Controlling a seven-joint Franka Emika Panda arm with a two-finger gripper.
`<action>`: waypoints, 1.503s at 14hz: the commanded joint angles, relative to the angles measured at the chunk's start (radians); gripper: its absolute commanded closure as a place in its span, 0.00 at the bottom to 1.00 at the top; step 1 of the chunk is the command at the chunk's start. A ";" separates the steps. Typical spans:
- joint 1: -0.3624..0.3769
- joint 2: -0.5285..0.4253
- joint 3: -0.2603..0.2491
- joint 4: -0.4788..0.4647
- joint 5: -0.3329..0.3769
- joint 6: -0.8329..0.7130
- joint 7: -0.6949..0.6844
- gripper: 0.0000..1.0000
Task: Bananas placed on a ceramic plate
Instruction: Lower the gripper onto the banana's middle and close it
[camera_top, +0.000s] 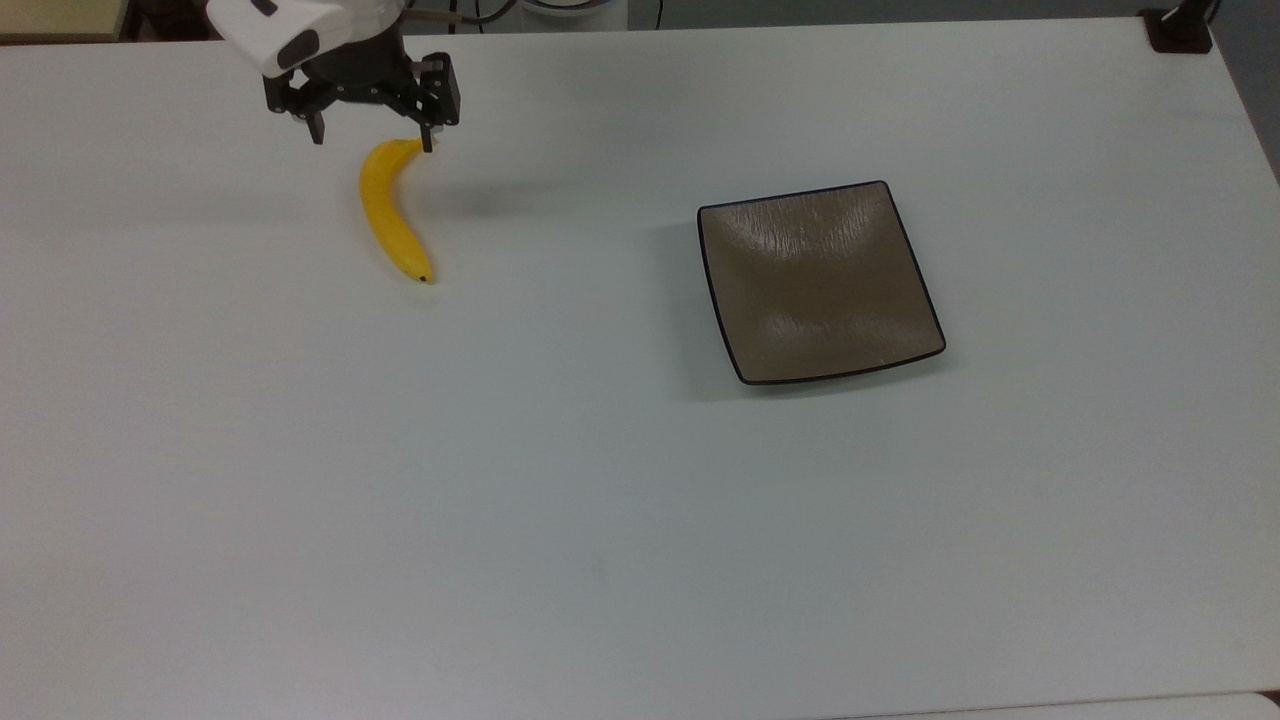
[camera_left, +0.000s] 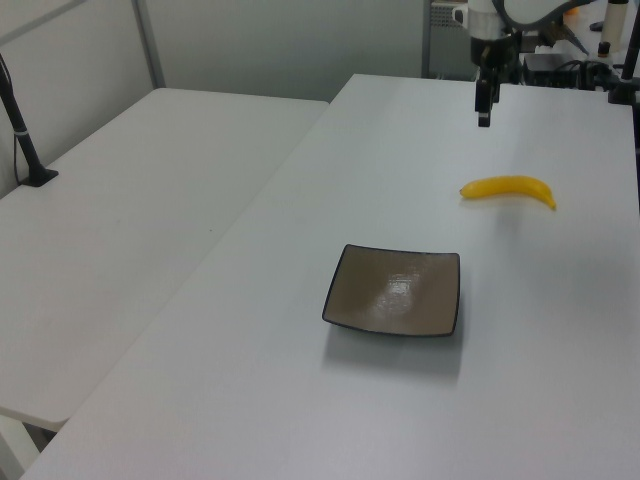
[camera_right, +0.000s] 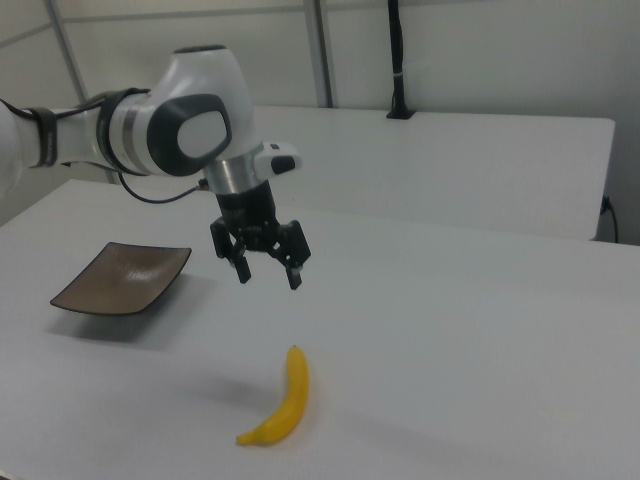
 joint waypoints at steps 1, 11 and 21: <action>0.002 0.007 -0.013 -0.069 -0.059 0.034 -0.069 0.00; -0.015 0.228 -0.016 -0.075 -0.091 0.076 -0.076 0.00; -0.014 0.254 -0.016 -0.081 -0.092 0.104 -0.093 0.86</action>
